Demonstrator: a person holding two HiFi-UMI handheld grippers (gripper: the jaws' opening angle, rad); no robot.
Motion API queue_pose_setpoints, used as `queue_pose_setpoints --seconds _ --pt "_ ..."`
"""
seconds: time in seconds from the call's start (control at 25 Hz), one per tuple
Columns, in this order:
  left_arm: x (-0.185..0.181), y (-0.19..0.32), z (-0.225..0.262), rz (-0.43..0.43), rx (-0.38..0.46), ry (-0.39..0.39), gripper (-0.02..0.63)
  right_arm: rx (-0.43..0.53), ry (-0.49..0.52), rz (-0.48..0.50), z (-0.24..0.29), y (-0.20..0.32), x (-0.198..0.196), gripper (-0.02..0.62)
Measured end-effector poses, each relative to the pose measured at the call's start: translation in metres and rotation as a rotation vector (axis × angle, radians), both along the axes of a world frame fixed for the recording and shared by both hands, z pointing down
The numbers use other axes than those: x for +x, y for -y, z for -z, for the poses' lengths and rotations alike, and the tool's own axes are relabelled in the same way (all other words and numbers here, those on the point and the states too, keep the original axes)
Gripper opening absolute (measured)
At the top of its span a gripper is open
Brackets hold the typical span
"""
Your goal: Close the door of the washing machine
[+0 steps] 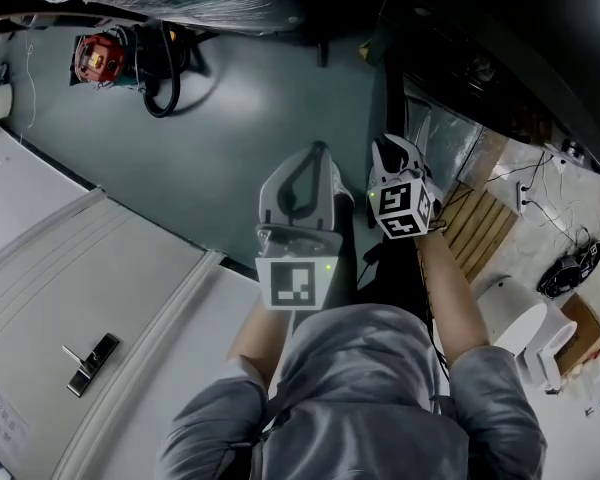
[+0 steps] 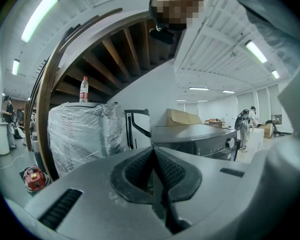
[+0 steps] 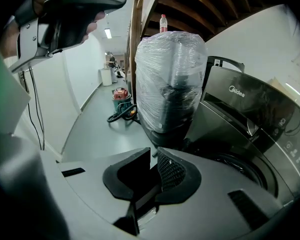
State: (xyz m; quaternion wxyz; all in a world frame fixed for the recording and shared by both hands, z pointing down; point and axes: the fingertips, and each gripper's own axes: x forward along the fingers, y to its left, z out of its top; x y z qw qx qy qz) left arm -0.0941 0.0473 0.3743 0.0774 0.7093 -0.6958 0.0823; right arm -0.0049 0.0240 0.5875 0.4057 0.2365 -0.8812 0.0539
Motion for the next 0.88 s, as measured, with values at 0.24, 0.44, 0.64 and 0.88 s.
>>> queue_pose_setpoints --seconds 0.24,0.44,0.64,0.88 --pt "0.023 0.010 0.003 -0.037 0.004 -0.003 -0.003 0.001 0.010 -0.022 0.004 -0.003 0.020 0.035" --pt "0.044 0.019 0.006 -0.076 0.010 0.008 -0.003 0.010 0.007 -0.014 0.005 -0.006 0.038 0.037" --pt "0.060 0.025 0.007 -0.095 0.011 0.000 -0.003 0.049 -0.026 0.004 0.005 -0.001 0.048 0.043" --pt "0.074 0.029 0.008 -0.117 0.013 0.004 -0.003 0.078 -0.044 -0.006 0.006 0.007 0.065 0.046"
